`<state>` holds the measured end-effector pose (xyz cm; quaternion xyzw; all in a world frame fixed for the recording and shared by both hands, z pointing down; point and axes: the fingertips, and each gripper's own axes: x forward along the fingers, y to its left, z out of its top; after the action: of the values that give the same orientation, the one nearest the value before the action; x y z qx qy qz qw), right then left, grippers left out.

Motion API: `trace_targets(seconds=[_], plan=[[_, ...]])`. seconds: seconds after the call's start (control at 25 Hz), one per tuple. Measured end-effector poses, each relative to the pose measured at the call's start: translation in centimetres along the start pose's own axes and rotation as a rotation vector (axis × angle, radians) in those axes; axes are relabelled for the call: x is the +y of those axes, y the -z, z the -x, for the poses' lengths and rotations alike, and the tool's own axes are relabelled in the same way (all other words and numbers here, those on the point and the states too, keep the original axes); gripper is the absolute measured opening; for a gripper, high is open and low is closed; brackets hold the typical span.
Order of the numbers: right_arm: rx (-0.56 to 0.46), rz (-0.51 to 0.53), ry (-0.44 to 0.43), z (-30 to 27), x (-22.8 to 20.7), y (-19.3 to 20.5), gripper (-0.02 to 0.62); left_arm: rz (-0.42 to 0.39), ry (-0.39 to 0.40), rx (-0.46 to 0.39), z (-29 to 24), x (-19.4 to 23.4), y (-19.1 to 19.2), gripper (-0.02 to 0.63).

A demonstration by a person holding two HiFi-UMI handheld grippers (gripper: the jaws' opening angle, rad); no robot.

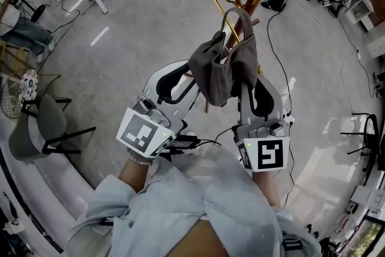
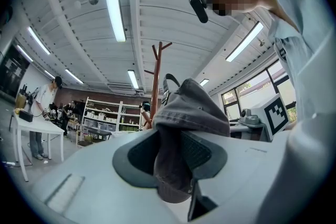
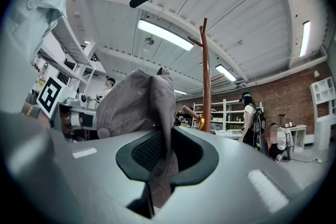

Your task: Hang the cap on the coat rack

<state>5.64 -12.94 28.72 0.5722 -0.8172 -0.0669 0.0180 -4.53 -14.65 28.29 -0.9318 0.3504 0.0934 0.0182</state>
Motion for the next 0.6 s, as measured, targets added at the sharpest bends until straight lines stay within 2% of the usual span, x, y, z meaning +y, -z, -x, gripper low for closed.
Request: trace_targets(seconds=[0.32, 0.6], plan=[[0.004, -0.006, 0.01, -0.4, -0.9, 0.4, 0.052, 0.012, 0.007, -0.001, -1.1, 0.2, 0.4, 0.123], [0.0, 0.002, -0.02, -0.7, -2.4, 0.0, 0.052, 0.014, -0.022, -0.006, -2.5, -0.1, 0.5, 0.123]])
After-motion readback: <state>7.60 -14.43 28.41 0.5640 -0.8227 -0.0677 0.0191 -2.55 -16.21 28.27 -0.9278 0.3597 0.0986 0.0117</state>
